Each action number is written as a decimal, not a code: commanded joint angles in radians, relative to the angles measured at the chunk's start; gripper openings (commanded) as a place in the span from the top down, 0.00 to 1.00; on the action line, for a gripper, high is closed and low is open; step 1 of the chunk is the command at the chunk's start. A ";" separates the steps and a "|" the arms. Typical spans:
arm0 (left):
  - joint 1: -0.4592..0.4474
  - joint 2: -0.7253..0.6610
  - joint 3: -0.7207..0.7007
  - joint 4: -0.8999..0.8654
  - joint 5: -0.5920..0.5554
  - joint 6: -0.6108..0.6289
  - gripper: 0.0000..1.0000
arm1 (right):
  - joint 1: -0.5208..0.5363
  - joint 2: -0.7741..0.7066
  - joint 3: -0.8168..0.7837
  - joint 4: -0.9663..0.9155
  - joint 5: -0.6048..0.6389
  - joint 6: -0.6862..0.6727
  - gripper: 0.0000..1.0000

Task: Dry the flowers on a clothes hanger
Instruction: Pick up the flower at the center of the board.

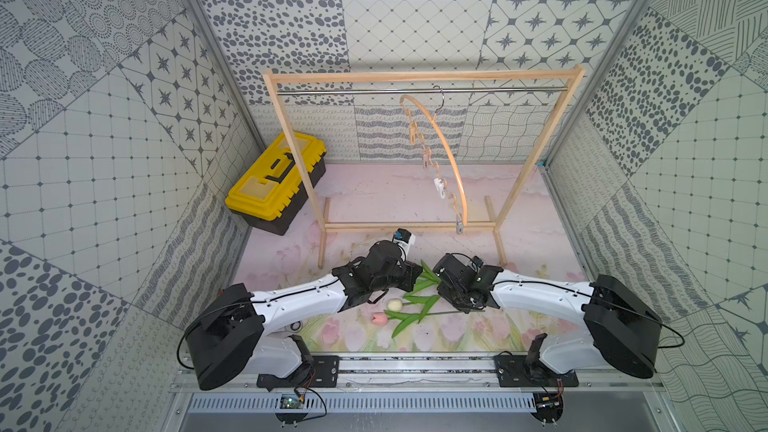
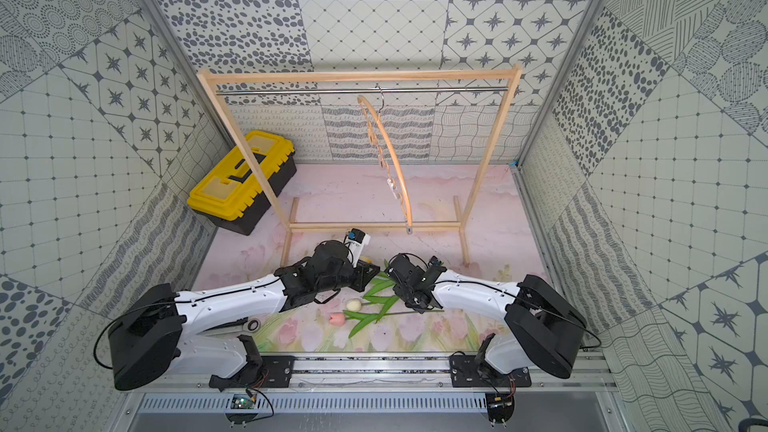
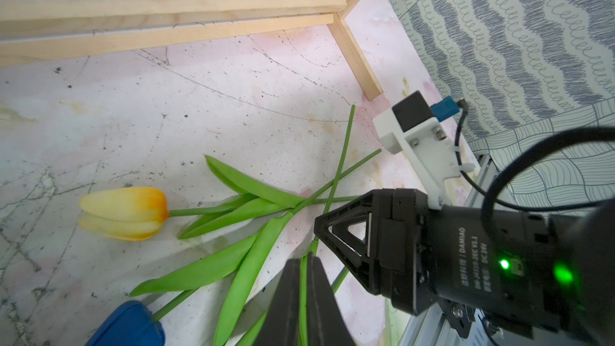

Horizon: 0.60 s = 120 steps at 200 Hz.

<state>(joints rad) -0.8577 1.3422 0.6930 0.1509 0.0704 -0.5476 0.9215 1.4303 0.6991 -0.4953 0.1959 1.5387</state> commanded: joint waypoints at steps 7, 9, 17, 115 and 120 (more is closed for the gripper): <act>0.003 -0.031 0.011 -0.048 -0.057 0.028 0.89 | -0.003 0.037 0.015 0.028 0.002 0.031 0.65; 0.003 -0.032 0.011 -0.050 -0.059 0.028 0.89 | -0.003 0.040 0.017 0.030 0.000 0.031 0.66; 0.005 -0.035 0.012 -0.054 -0.061 0.031 0.89 | -0.001 0.049 0.015 0.039 -0.006 0.032 0.67; 0.007 -0.081 0.040 -0.126 -0.120 0.057 0.89 | -0.005 0.007 -0.031 0.084 0.024 0.038 0.96; 0.008 -0.082 0.045 -0.136 -0.125 0.058 0.88 | -0.006 -0.004 -0.040 0.094 0.029 0.035 0.96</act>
<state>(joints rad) -0.8562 1.2751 0.7090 0.0700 -0.0036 -0.5323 0.9188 1.4723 0.6994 -0.4335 0.1909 1.5677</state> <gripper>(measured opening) 0.112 0.086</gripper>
